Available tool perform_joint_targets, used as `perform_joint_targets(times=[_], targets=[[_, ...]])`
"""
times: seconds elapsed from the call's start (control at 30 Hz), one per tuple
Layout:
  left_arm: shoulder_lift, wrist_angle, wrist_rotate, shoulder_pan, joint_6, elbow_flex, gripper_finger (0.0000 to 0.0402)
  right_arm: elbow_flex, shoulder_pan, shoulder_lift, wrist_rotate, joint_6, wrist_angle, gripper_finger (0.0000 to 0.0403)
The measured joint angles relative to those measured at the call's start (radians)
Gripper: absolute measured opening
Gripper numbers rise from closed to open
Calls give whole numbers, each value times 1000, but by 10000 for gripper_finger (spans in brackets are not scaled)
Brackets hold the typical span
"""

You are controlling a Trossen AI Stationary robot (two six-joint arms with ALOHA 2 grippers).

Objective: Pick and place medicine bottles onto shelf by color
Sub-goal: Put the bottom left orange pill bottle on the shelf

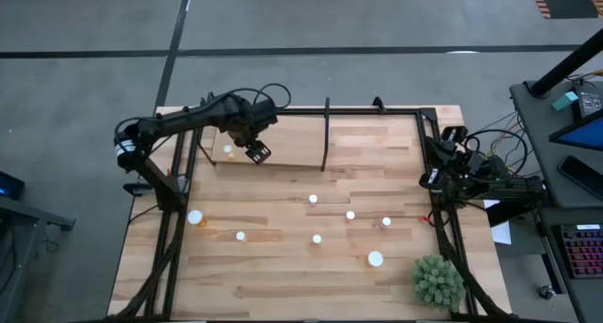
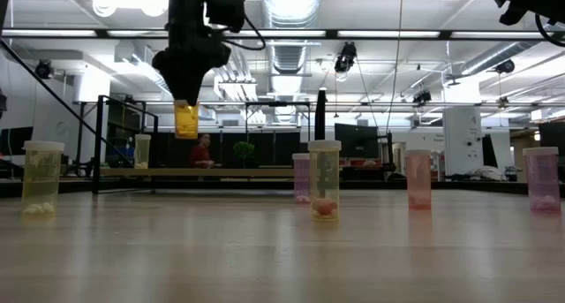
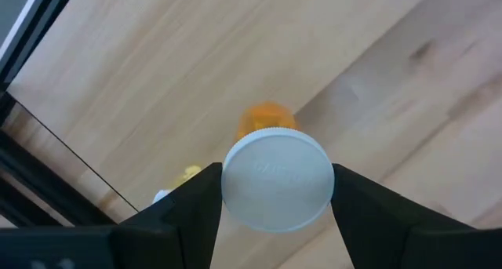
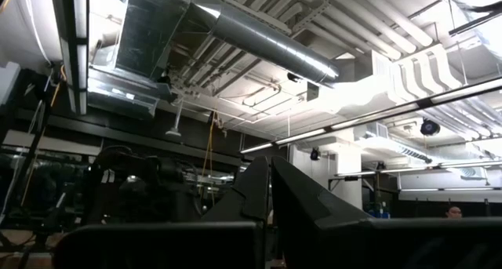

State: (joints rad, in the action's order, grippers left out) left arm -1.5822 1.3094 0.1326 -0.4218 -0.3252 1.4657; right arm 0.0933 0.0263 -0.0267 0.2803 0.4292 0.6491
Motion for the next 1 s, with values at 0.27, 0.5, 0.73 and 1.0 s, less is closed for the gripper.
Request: perform_joint_targets(times=[0.27, 0.5, 0.73, 1.0], targets=[[0, -57, -1, -11, -2, -52, 200, 0, 0, 0, 0, -1, 0, 9], [0, -71, -1, -11, -3, -91, 200, 0, 0, 0, 0, -1, 1, 9], [-1, -76, 0, -17, -5, -117, 200, 0, 0, 0, 0, -2, 4, 9], [-1, -107, 3, -17, -7, -164, 200, 0, 0, 0, 0, -2, 8, 9]])
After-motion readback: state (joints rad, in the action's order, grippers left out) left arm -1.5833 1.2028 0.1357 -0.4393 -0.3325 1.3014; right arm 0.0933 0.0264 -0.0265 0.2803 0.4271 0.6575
